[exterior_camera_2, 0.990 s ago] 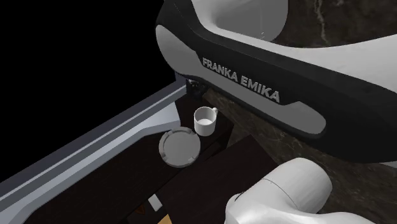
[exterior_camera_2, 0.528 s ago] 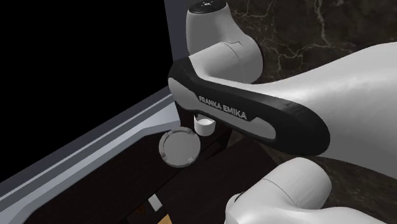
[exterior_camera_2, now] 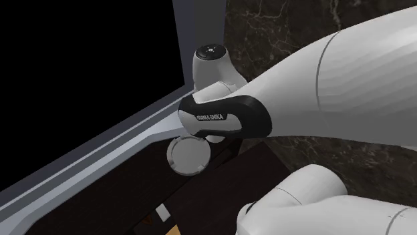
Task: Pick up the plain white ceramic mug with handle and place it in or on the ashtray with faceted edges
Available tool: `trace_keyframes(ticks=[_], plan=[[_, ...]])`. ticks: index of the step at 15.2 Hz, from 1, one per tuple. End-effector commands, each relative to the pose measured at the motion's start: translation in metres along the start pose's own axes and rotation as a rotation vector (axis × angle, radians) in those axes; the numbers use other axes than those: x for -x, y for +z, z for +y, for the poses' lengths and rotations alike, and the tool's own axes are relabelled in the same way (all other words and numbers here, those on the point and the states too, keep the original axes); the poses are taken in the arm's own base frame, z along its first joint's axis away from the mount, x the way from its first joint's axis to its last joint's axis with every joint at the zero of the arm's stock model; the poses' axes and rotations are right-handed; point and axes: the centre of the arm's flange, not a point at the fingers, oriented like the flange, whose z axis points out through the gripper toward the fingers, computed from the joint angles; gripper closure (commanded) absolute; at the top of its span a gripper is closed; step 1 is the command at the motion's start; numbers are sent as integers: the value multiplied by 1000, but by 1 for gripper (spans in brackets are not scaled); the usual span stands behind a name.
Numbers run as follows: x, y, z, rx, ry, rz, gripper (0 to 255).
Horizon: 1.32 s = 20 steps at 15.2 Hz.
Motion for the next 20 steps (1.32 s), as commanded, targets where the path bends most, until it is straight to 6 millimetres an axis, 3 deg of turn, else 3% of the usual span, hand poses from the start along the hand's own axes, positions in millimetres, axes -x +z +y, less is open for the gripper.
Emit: trace_keyframes(ticks=[1,9,17,18,20], plan=[[-5,24,-1,-9,-9,23,0],[-7,67,-2,-10,-10,25,0],[-7,67,-2,-10,-10,25,0],[-7,67,-2,-10,-10,25,255],[-7,67,-2,-10,-10,25,255]])
